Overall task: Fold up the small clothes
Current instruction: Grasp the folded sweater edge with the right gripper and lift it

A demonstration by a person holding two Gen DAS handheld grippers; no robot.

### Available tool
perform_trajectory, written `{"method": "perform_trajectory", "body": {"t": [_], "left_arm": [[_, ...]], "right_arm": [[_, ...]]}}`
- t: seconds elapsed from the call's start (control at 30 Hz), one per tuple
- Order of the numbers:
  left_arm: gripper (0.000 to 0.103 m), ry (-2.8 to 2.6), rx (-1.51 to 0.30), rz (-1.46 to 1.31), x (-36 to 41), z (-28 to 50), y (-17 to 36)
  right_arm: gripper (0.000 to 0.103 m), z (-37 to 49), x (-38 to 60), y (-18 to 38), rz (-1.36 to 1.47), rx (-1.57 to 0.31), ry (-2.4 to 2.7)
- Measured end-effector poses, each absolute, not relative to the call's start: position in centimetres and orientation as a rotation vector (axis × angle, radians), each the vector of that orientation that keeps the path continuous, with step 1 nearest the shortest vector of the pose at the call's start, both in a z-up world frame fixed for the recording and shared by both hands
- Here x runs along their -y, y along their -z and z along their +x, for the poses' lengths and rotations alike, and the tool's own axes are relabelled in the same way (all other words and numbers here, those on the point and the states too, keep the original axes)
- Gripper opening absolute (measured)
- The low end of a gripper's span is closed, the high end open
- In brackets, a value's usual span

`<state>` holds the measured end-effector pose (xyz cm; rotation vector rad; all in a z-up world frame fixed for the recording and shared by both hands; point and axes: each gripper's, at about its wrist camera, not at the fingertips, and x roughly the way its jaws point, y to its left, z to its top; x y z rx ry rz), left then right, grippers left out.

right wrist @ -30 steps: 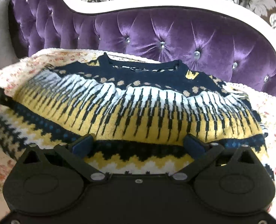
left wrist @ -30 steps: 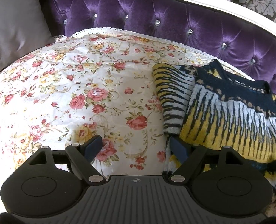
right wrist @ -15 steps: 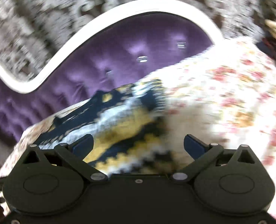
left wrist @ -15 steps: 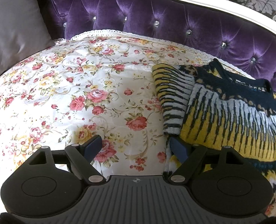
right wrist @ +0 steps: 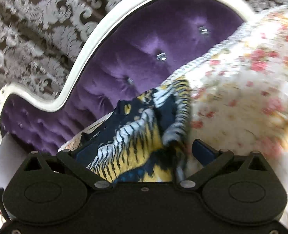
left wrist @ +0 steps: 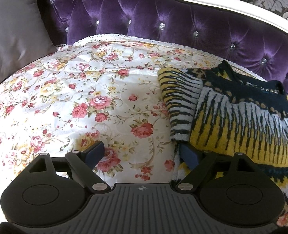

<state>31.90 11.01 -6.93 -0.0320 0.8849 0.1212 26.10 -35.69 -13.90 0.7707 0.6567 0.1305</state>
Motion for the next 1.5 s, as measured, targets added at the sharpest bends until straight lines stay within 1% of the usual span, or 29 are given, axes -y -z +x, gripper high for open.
{"method": "perform_trajectory", "body": {"t": [0.2,0.27,0.3,0.33,0.37,0.4,0.43,0.5,0.57,0.6,0.7,0.87,0.93,1.17,1.3,1.4,1.5], "left_arm": [[0.086,-0.115,-0.868,-0.022,-11.0,31.9,7.1],[0.087,-0.118,-0.863,-0.016,-10.9,31.9,7.1],[0.087,-0.121,-0.861,-0.015,-10.9,31.9,7.1],[0.087,-0.123,-0.857,-0.014,-10.9,31.8,7.2],[0.087,-0.124,-0.854,-0.013,-10.8,31.8,7.2],[0.087,-0.125,-0.85,-0.014,-10.8,31.7,7.2],[0.086,-0.127,-0.848,-0.019,-10.8,31.7,7.2],[0.082,-0.117,-0.842,-0.031,-10.8,31.4,6.9],[0.062,-0.079,-0.821,-0.045,-10.9,31.0,6.3],[0.06,-0.07,-0.811,-0.042,-10.8,30.6,5.9],[0.059,-0.069,-0.754,-0.009,-9.0,29.4,3.8],[0.06,0.079,-0.688,0.088,-3.0,28.6,0.3],[0.06,0.146,-0.699,0.114,-0.4,29.2,-0.1],[0.06,0.197,-0.825,0.183,5.9,32.4,2.7],[0.059,0.159,-0.912,0.312,8.1,33.3,5.8],[0.059,0.154,-0.895,0.36,8.6,32.8,6.6],[0.059,0.156,-0.918,0.33,8.3,33.3,6.6]], "right_arm": [[0.103,28.0,34.6,14.1,0.654,-0.673,-0.187],[0.102,28.3,34.0,14.1,0.614,-0.687,-0.195],[0.094,28.3,33.7,14.1,0.592,-0.691,-0.191],[0.076,28.3,33.5,14.1,0.577,-0.695,-0.176],[0.064,28.2,33.5,14.1,0.571,-0.698,-0.153],[0.044,28.1,33.7,14.4,0.586,-0.704,-0.142],[0.038,28.1,34.1,14.9,0.63,-0.705,-0.166],[0.037,28.0,34.7,15.3,0.676,-0.695,-0.179],[0.037,27.9,34.6,15.2,0.665,-0.688,-0.176],[0.037,27.8,34.6,15.2,0.665,-0.684,-0.176],[0.036,27.7,34.9,15.4,0.692,-0.675,-0.182],[0.036,27.7,35.1,15.6,0.712,-0.669,-0.188],[0.036,27.7,35.1,15.6,0.714,-0.667,-0.188],[0.035,27.5,35.2,15.6,0.727,-0.662,-0.19],[0.035,27.4,35.2,15.6,0.733,-0.659,-0.189],[0.034,27.4,35.3,15.7,0.742,-0.659,-0.192],[0.034,27.4,35.4,15.7,0.748,-0.658,-0.193]]}}
